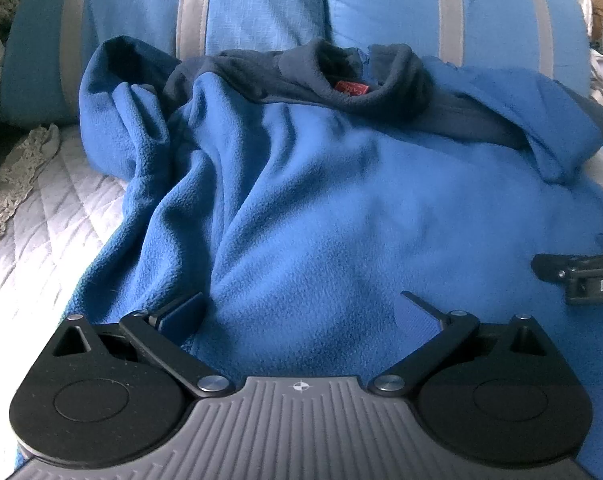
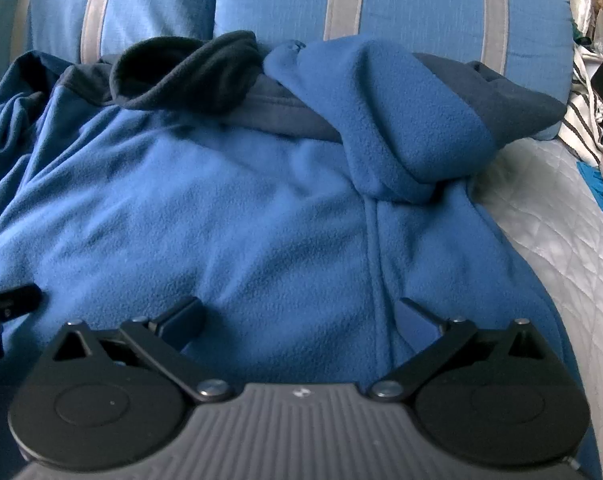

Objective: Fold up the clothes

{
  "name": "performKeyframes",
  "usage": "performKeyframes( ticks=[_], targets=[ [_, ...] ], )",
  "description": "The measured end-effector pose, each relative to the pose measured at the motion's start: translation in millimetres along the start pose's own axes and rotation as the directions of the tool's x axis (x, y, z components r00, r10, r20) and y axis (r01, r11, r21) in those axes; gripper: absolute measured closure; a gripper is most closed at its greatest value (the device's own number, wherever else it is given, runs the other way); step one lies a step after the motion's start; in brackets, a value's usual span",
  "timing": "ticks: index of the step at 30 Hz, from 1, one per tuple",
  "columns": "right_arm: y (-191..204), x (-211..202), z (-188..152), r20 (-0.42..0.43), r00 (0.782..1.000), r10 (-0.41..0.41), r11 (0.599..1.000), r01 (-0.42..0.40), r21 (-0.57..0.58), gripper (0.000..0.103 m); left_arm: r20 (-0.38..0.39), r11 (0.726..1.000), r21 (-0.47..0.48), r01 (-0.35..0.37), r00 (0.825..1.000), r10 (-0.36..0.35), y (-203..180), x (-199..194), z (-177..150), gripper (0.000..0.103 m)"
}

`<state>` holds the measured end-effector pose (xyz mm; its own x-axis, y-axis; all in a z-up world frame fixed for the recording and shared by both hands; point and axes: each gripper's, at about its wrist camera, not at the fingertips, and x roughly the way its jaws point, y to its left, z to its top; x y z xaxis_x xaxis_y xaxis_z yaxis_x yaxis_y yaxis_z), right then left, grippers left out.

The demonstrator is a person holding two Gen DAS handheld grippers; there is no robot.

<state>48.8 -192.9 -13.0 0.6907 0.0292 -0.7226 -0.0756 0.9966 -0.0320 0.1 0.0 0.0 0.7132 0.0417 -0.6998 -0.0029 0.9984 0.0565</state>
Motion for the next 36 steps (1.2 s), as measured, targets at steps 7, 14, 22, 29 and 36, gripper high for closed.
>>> performKeyframes(
  ticks=[7, 14, 22, 29, 36],
  targets=[
    [2.5, -2.2, -1.2, 0.004, 1.000, 0.002, 1.000, -0.002, 0.003, 0.001, -0.007, 1.000, -0.017, 0.016, 1.000, -0.016, 0.5, 0.6, 0.4, 0.000],
    [2.8, -1.1, -2.0, 0.005, 1.000, 0.001, 1.000, -0.001, 0.003, 0.001, 0.002, 1.000, -0.002, 0.004, 1.000, -0.004, -0.8, 0.7, -1.4, 0.000],
    [2.2, -1.1, -2.5, 0.005, 1.000, -0.003, 1.000, 0.003, 0.001, 0.001, 0.009, 1.000, 0.003, -0.001, 1.000, 0.001, -0.2, 0.3, -2.3, 0.000],
    [2.7, -2.7, -2.4, 0.004, 1.000, -0.008, 1.000, 0.008, 0.001, 0.001, 0.011, 1.000, 0.005, -0.003, 1.000, 0.003, -0.4, -0.2, -3.0, 0.000],
    [3.8, -3.8, -1.6, -0.004, 1.000, -0.013, 1.000, 0.013, 0.004, 0.001, 0.013, 1.000, 0.005, -0.004, 1.000, 0.004, -0.6, -0.3, -3.8, 0.000]
  ],
)
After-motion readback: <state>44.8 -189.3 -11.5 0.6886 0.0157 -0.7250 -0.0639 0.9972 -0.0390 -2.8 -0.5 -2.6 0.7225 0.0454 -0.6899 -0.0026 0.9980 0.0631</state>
